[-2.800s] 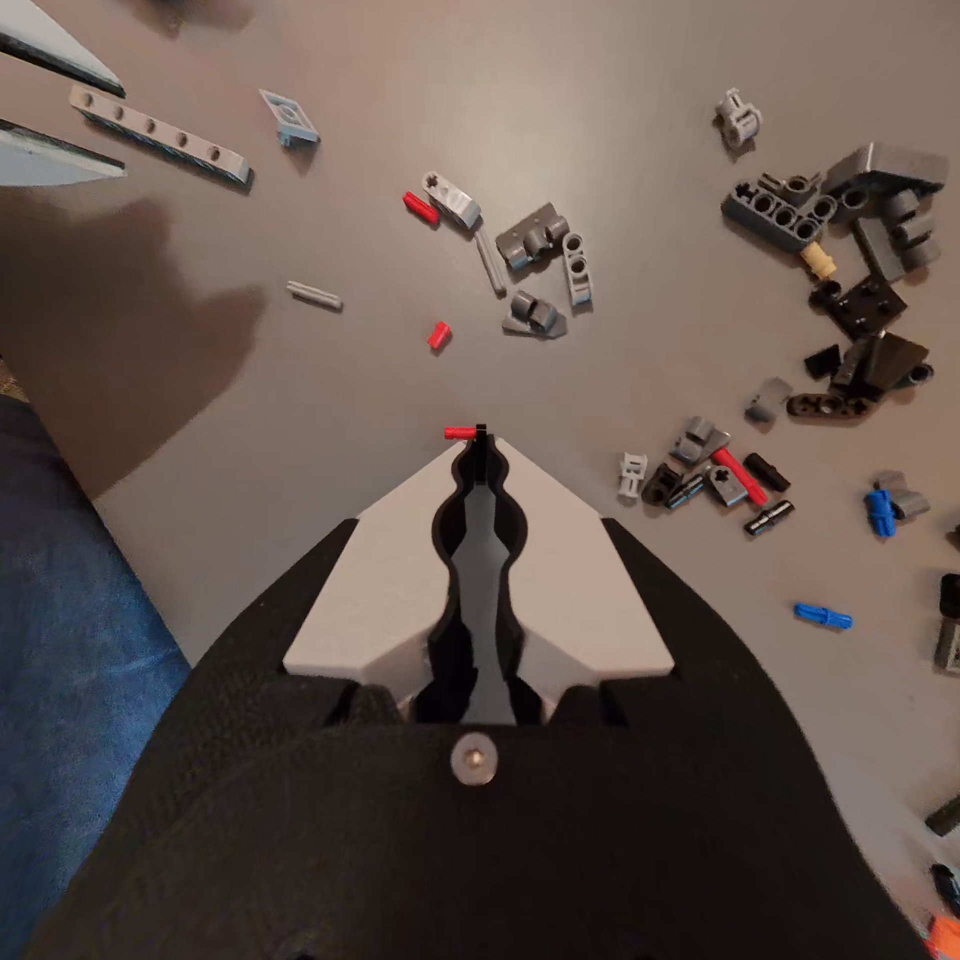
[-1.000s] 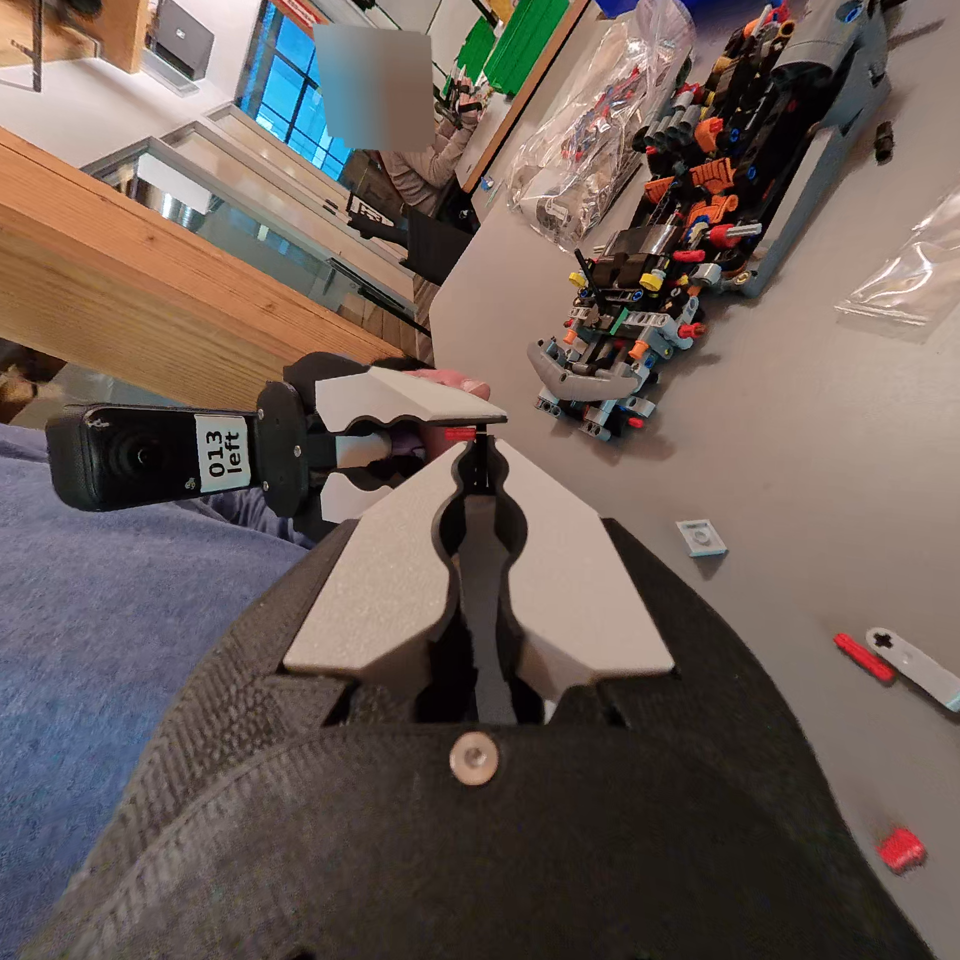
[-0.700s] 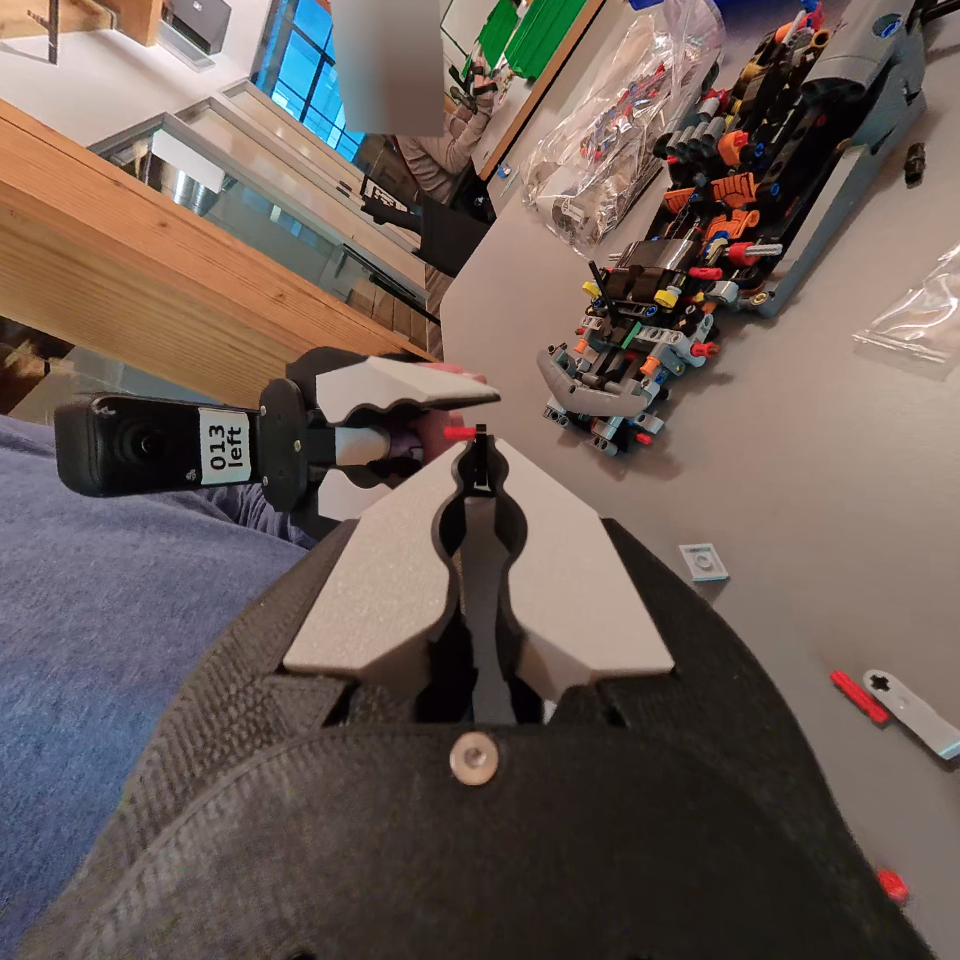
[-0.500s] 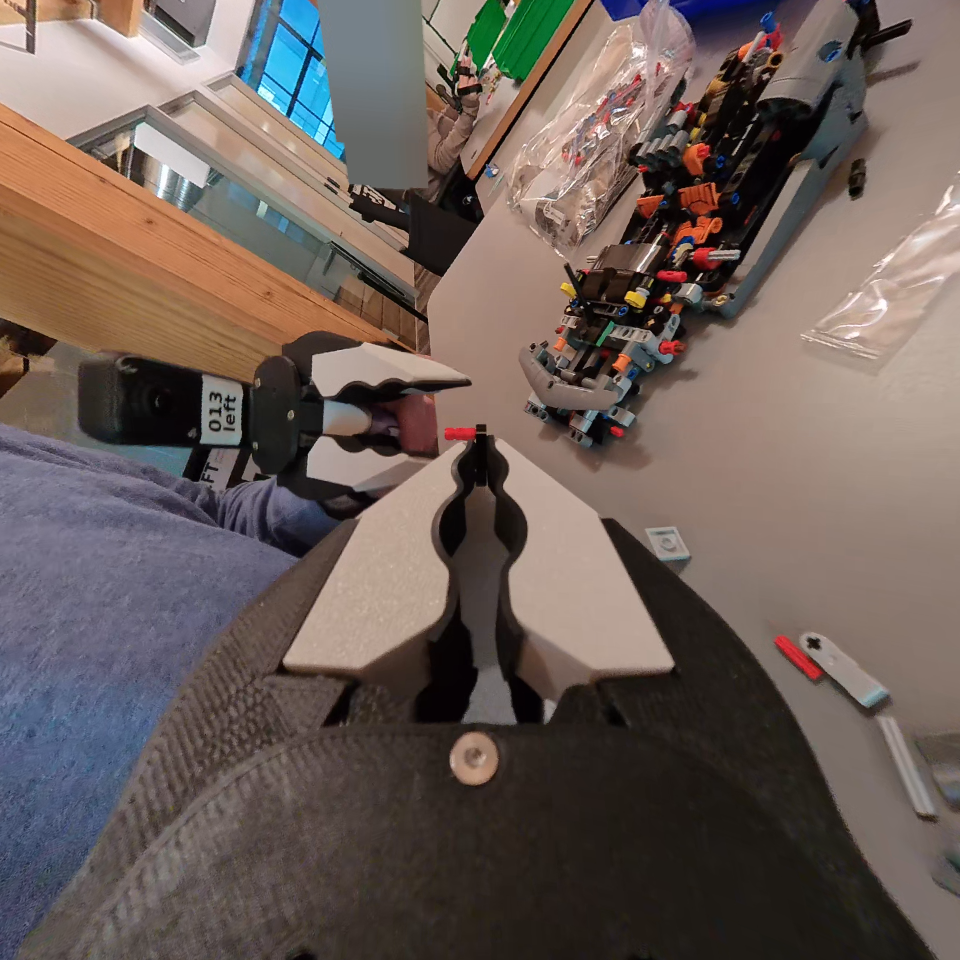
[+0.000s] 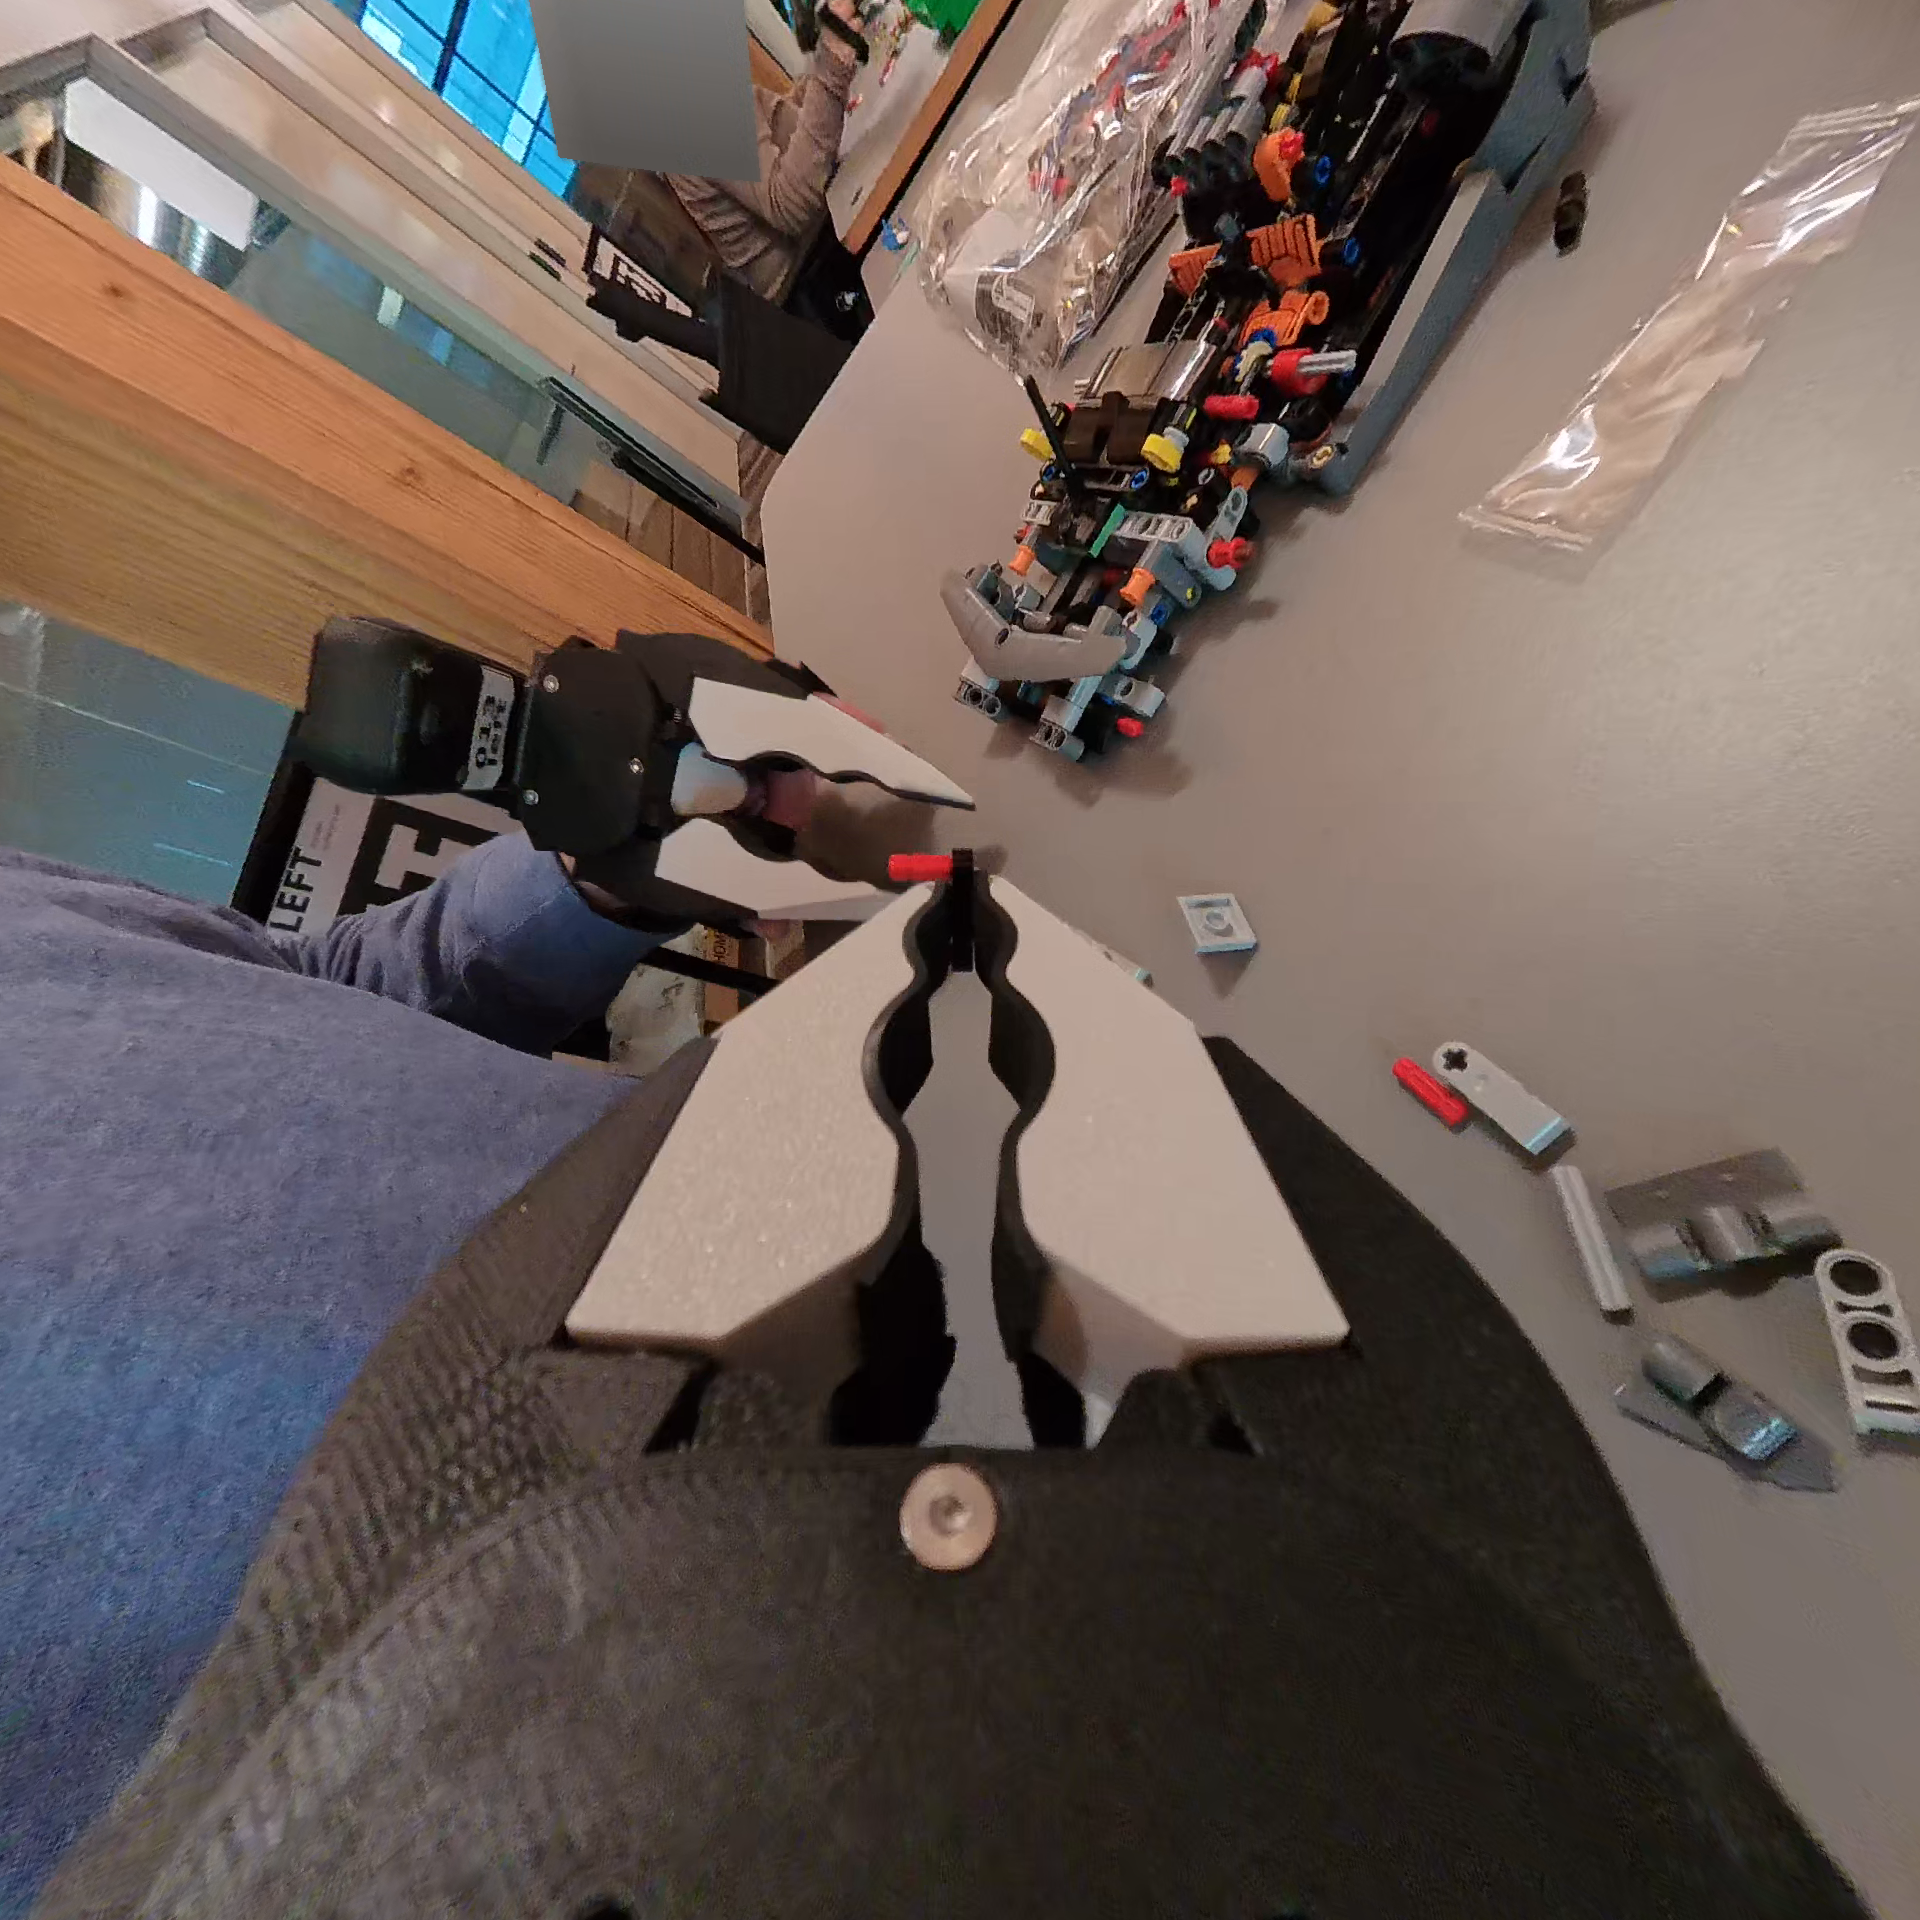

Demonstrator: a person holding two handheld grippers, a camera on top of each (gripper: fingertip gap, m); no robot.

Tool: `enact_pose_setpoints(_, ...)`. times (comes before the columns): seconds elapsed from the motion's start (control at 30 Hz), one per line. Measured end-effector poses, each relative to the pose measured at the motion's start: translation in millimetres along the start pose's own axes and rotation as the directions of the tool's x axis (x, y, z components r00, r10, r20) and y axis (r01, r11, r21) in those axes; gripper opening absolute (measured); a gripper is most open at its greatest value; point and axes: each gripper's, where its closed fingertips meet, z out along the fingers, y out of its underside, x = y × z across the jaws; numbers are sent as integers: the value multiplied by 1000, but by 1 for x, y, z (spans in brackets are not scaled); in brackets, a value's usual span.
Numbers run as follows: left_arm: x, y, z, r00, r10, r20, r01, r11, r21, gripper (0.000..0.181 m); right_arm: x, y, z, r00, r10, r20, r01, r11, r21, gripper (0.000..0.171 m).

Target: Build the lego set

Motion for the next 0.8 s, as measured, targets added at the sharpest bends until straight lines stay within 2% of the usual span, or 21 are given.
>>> enact_pose_setpoints(0.17,6,3,15,1000,-2,-2,2,1000,-14,26,0,4,-1,1000,-15,-12,15,1000,-10,0)
enact_pose_setpoints(0.3,10,1,19,999,30,-17,-30,999,-22,8,1,8,-2,1000,-16,-15,16,1000,-13,0)
enact_pose_setpoints(0.8,29,-18,26,992,56,-117,-55,998,8,7,-1,4,-5,999,-39,-29,39,999,-12,0)
